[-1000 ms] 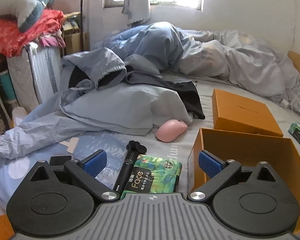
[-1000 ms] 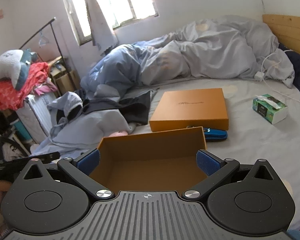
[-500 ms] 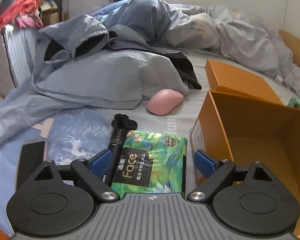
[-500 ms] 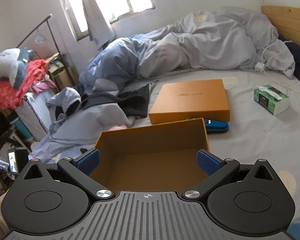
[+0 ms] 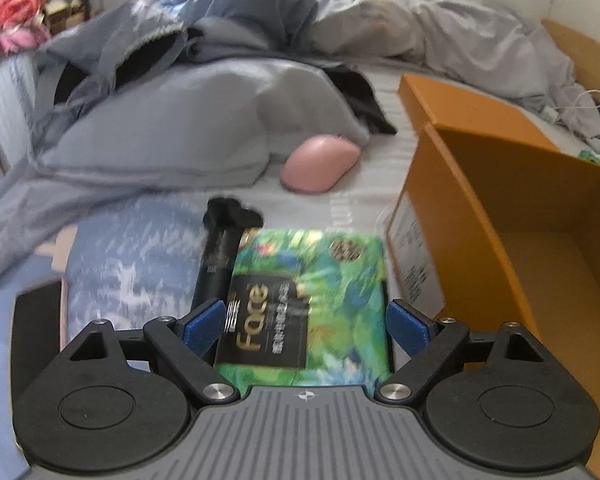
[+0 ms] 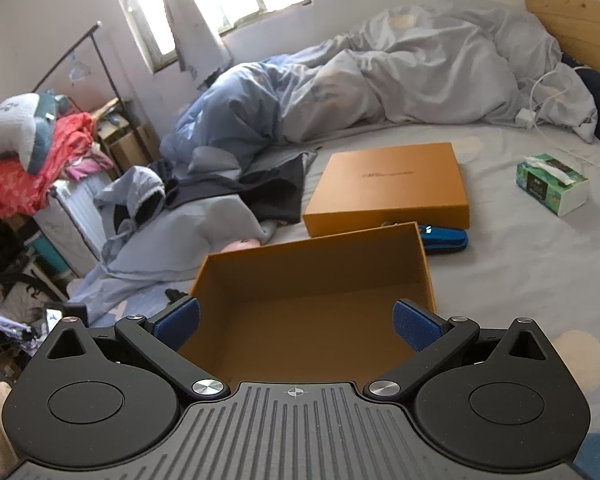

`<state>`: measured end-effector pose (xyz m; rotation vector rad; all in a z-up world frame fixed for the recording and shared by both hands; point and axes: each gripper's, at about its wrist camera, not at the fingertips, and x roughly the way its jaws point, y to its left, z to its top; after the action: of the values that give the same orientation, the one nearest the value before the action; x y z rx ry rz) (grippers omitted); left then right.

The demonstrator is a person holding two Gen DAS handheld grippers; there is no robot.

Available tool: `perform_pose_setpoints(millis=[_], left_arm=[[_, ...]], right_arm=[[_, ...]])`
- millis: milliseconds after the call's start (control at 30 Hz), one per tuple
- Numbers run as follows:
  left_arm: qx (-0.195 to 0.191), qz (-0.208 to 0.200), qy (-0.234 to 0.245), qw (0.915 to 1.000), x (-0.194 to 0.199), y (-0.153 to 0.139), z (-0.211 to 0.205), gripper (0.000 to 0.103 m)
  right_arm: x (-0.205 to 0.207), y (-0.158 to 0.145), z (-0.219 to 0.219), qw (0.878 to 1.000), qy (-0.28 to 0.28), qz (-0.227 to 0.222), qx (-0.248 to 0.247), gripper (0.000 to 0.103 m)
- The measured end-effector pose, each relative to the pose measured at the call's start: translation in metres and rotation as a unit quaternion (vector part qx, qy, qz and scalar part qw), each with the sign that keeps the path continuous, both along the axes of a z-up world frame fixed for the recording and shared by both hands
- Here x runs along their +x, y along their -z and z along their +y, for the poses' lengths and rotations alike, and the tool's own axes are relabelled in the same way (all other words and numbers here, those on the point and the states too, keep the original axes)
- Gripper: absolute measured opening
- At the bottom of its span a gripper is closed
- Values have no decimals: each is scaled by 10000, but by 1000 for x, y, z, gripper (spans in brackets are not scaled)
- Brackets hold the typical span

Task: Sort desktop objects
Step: 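Move the left gripper down onto the green Face tissue pack, then close the left gripper on the green Face tissue pack and lift it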

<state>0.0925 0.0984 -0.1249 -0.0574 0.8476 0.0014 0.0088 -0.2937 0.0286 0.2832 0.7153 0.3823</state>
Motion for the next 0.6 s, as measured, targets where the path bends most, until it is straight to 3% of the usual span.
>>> perform_pose_setpoints(millis=[600], left_arm=[[-330, 31, -88, 9994, 8, 18, 8, 103]], right_arm=[[4, 7, -3, 9999, -44, 148, -49, 103]])
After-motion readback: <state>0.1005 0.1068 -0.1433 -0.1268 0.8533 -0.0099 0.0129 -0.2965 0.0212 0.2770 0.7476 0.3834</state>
